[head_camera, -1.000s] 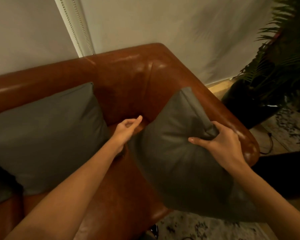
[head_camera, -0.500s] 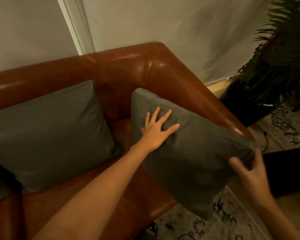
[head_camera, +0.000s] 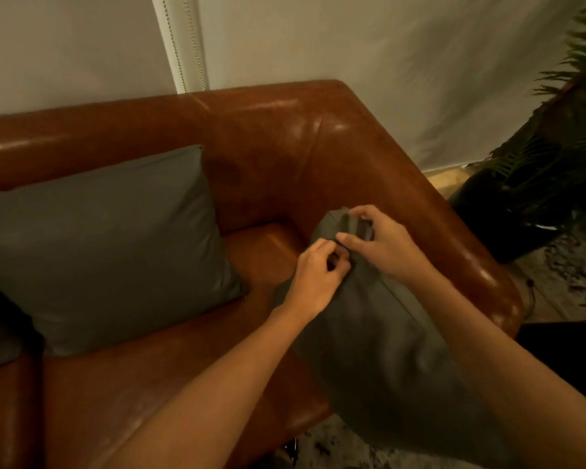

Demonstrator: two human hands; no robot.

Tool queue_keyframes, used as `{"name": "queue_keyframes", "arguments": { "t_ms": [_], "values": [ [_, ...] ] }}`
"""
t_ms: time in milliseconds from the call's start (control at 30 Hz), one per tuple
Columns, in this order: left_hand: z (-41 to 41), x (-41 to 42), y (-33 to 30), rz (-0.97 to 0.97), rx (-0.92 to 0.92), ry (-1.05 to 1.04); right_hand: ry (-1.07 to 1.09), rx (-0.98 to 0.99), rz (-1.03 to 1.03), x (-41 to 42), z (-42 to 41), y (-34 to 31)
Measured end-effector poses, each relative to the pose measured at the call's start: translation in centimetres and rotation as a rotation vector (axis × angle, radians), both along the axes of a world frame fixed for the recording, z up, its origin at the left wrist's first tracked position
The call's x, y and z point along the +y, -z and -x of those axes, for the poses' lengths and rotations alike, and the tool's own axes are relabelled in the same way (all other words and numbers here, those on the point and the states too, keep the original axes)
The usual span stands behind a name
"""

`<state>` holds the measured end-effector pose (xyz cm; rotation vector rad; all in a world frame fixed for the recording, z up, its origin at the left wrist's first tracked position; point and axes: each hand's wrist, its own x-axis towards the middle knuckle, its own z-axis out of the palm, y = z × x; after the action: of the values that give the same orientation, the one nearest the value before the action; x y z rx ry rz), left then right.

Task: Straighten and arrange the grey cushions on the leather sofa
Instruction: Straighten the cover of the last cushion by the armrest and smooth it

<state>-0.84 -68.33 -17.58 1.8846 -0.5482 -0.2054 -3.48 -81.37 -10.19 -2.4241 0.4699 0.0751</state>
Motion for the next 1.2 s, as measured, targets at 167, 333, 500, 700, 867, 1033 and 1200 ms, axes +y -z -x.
{"name": "queue_keyframes", "arguments": {
  "t_ms": [167,333,500,700,867,1033,1200],
  "values": [
    [-1.6,0.8,0.9,0.071,0.260,-0.298,0.123,-0.013,-0.066,0.3,-1.4,3.8],
    [-3.2,2.3,2.4,-0.235,0.517,-0.058,0.145,-0.073,0.111,0.9,-2.3,2.7],
    [-3.8,2.7,-0.2,-0.205,0.225,-0.005,0.110,-0.336,0.187,1.3,-0.7,-1.0],
    [-5.0,0.4,-7.2,0.077,-0.089,-0.024,0.270,-0.685,0.045,1.4,1.5,-8.2],
    [-5.0,-2.0,-11.5,0.037,-0.393,0.027,0.383,-0.864,-0.111,1.5,5.6,-8.8],
    [-4.0,-2.1,-8.4,-0.343,-0.343,0.459,0.474,-0.613,-0.213,0.5,10.5,-2.1],
    [-1.6,-1.4,-4.5,-0.540,-0.285,0.587,0.417,-0.399,-0.319,0.5,14.9,2.0]
  ]
}}
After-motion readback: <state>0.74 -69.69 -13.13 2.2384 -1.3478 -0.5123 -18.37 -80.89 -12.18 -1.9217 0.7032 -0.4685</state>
